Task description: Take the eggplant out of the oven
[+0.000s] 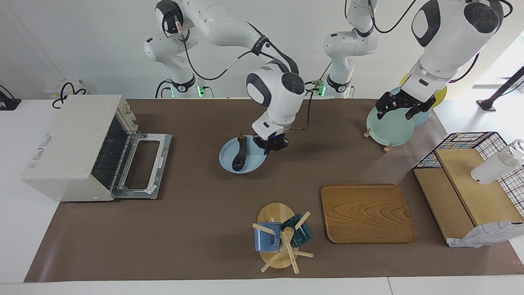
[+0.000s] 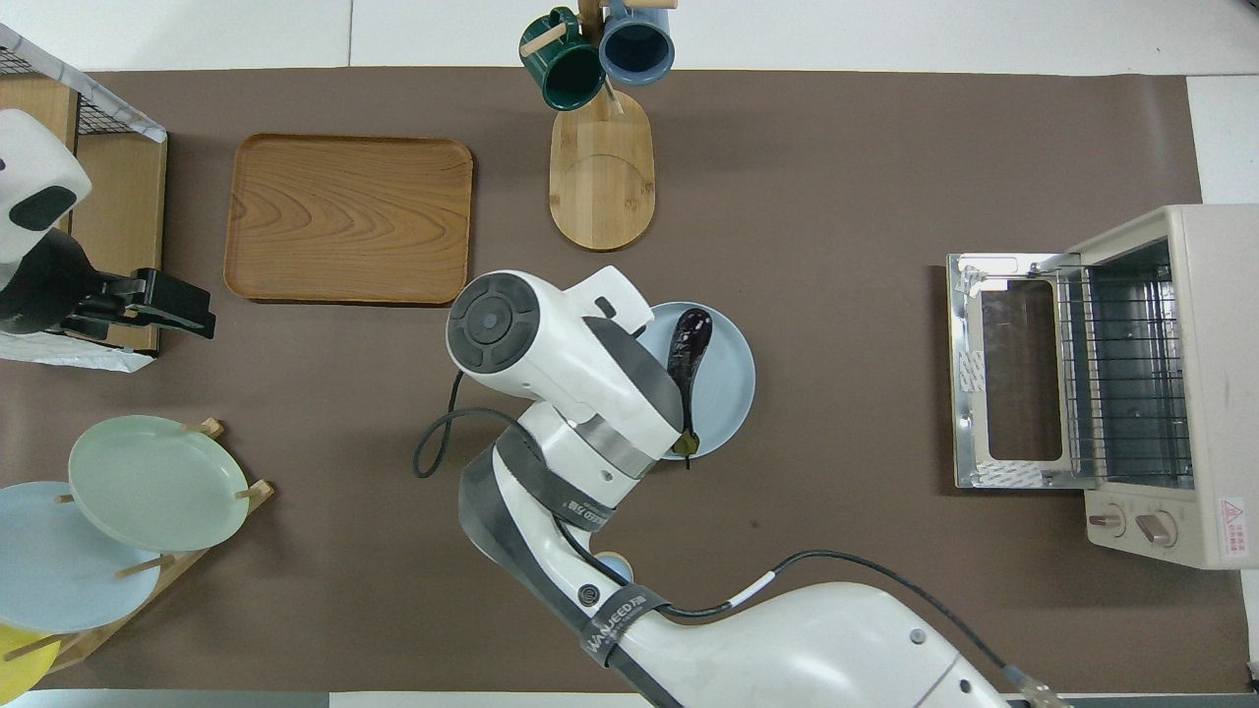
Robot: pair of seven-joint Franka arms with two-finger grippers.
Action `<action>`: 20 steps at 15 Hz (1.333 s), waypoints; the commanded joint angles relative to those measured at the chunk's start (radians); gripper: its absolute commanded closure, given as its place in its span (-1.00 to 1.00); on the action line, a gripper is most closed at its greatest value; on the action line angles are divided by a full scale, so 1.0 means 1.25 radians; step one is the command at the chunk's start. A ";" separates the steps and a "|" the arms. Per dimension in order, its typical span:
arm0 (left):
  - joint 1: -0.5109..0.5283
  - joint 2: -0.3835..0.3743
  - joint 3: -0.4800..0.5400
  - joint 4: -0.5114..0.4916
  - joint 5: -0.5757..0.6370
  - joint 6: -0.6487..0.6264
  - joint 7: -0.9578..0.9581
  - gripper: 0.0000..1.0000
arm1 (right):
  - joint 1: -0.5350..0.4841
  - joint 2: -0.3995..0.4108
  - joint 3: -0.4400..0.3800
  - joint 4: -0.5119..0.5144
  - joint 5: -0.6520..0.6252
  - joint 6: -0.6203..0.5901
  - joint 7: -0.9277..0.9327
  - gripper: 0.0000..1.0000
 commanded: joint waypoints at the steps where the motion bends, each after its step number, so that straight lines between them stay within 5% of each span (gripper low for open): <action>1: 0.010 -0.022 -0.001 -0.024 -0.008 0.011 -0.001 -1.00 | 0.015 0.031 0.013 0.038 0.023 0.049 0.080 1.00; 3: 0.010 -0.022 -0.001 -0.024 -0.008 0.015 0.000 -1.00 | 0.004 0.030 0.013 0.033 0.024 0.046 0.081 1.00; 6: 0.015 -0.022 -0.001 -0.024 -0.008 0.016 0.000 -1.00 | 0.001 0.027 0.012 0.042 0.035 0.044 0.077 0.51; 8: 0.016 -0.022 -0.001 -0.024 -0.008 0.022 -0.002 -1.00 | -0.033 -0.009 0.012 0.044 0.036 0.023 0.051 0.39; 12: 0.011 -0.019 -0.003 -0.024 -0.008 0.061 -0.003 -1.00 | -0.134 -0.089 0.005 0.032 0.023 -0.123 -0.150 0.60; 14: 0.000 -0.020 -0.004 -0.038 -0.008 0.086 -0.003 -1.00 | -0.214 -0.125 0.002 -0.014 0.016 -0.165 -0.261 0.90; 20: -0.203 -0.001 -0.009 -0.128 -0.014 0.243 -0.219 -1.00 | -0.354 -0.252 0.002 -0.377 -0.101 0.006 -0.368 1.00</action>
